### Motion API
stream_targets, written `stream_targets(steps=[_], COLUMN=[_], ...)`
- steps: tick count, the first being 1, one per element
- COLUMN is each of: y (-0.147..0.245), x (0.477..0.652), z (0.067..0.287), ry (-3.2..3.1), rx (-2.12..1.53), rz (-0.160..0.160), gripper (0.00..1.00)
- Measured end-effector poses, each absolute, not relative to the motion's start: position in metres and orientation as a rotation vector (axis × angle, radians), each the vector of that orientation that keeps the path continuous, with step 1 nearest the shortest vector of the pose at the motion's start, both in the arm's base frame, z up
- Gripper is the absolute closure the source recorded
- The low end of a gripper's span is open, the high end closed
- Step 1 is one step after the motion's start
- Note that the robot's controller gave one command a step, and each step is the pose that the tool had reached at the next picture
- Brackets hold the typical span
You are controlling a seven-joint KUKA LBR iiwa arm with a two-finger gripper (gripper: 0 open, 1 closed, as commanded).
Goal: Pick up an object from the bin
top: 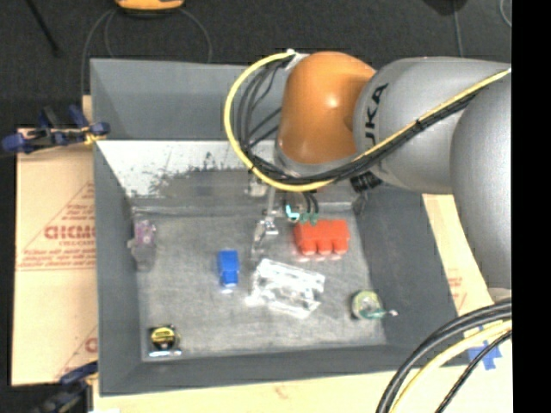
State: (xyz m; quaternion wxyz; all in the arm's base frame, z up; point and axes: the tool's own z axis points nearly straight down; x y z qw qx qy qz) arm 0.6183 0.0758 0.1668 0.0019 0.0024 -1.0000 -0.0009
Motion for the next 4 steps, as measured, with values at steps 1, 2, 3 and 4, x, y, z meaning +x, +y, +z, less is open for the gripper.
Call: stream_targets(steps=[1,2,3,4], y=[0.086,0.109,0.155,0.074], x=[0.577,0.592,0.571,0.568], z=[0.084,0.076,0.077,0.077], ry=[-3.15,-3.142,-3.158,-3.158], rx=[0.071,-0.071,-0.04,-0.064], rz=[-0.002,0.003,-0.002,-0.013], gripper=[0.0,0.0,0.0,0.0])
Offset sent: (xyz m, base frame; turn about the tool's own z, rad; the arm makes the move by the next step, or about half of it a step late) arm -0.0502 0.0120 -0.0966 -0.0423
